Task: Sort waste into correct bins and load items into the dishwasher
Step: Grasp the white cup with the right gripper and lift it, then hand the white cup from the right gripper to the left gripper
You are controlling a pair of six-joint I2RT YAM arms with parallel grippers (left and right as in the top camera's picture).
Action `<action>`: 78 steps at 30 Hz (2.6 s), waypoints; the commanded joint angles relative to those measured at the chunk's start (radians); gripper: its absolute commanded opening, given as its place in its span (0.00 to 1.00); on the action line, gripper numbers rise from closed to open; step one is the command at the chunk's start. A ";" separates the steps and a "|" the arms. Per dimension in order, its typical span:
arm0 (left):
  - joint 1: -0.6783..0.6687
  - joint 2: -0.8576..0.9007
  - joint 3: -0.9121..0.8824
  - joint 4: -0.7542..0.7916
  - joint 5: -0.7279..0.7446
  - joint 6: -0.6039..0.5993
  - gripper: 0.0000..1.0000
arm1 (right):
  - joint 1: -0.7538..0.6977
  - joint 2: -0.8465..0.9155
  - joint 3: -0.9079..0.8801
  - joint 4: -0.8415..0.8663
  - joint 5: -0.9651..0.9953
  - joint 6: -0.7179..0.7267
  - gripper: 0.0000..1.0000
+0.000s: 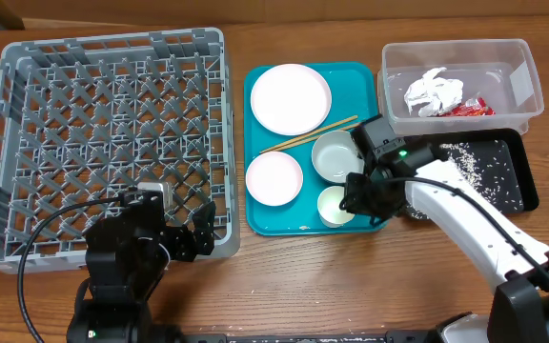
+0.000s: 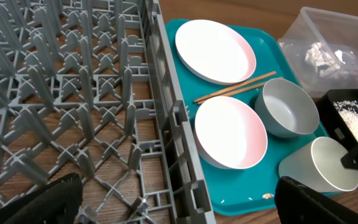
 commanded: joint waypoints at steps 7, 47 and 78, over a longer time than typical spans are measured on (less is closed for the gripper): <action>0.005 0.006 0.021 0.002 0.040 -0.037 1.00 | 0.004 0.001 -0.013 0.025 -0.020 0.003 0.36; 0.006 0.016 0.021 0.141 0.418 -0.544 1.00 | -0.110 -0.170 0.047 0.317 -0.592 -0.057 0.04; 0.167 0.464 0.021 0.654 1.196 -0.909 1.00 | -0.032 -0.022 0.039 0.668 -1.029 -0.124 0.04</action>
